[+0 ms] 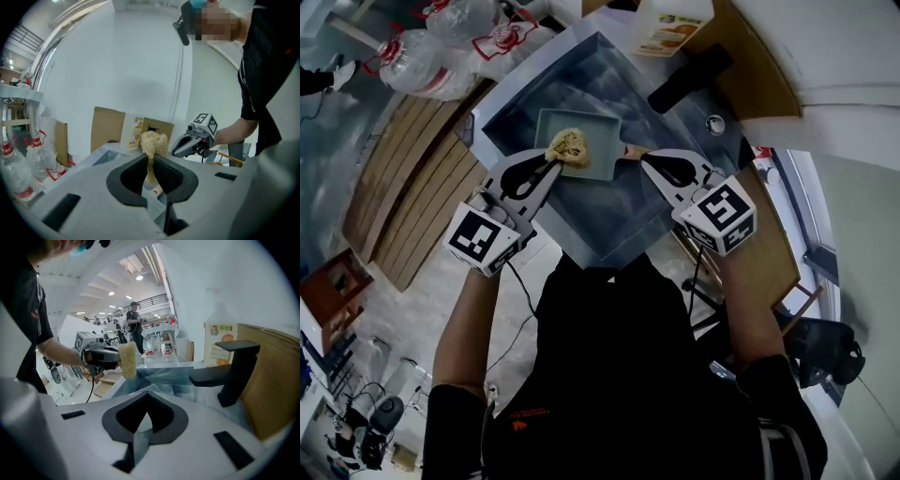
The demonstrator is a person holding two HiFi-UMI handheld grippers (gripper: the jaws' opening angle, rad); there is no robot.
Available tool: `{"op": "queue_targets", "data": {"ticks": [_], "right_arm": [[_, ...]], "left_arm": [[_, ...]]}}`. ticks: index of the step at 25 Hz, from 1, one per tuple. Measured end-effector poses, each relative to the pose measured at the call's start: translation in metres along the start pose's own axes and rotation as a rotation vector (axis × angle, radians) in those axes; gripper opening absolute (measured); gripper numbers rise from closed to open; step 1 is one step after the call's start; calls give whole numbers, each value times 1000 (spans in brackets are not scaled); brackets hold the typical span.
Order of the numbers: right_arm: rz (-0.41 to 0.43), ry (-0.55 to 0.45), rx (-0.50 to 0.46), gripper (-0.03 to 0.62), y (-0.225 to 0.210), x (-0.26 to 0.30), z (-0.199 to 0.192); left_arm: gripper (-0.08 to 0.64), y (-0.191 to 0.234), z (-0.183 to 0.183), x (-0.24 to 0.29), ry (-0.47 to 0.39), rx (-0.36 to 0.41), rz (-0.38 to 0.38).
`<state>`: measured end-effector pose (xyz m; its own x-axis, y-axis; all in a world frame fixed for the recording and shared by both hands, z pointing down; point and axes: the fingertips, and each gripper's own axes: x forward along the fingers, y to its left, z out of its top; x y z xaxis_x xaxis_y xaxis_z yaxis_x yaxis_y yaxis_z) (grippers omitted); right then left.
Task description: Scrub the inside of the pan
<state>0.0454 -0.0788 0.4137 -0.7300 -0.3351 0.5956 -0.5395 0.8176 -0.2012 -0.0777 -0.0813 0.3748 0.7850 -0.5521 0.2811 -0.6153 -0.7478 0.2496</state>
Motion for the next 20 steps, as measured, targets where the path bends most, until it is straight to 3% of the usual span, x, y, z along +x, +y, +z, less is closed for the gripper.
{"op": "queue_targets", "data": {"ticks": [6, 13, 20], "right_arm": [[28, 105, -80, 5, -21, 20, -25], [53, 240, -160, 13, -30, 40, -60], [81, 438, -332, 114, -36, 63, -106]], "left_arm": [[48, 10, -14, 38, 74, 104, -45], [48, 20, -42, 69, 206, 129, -86], [48, 25, -79, 92, 375, 165, -133]]}}
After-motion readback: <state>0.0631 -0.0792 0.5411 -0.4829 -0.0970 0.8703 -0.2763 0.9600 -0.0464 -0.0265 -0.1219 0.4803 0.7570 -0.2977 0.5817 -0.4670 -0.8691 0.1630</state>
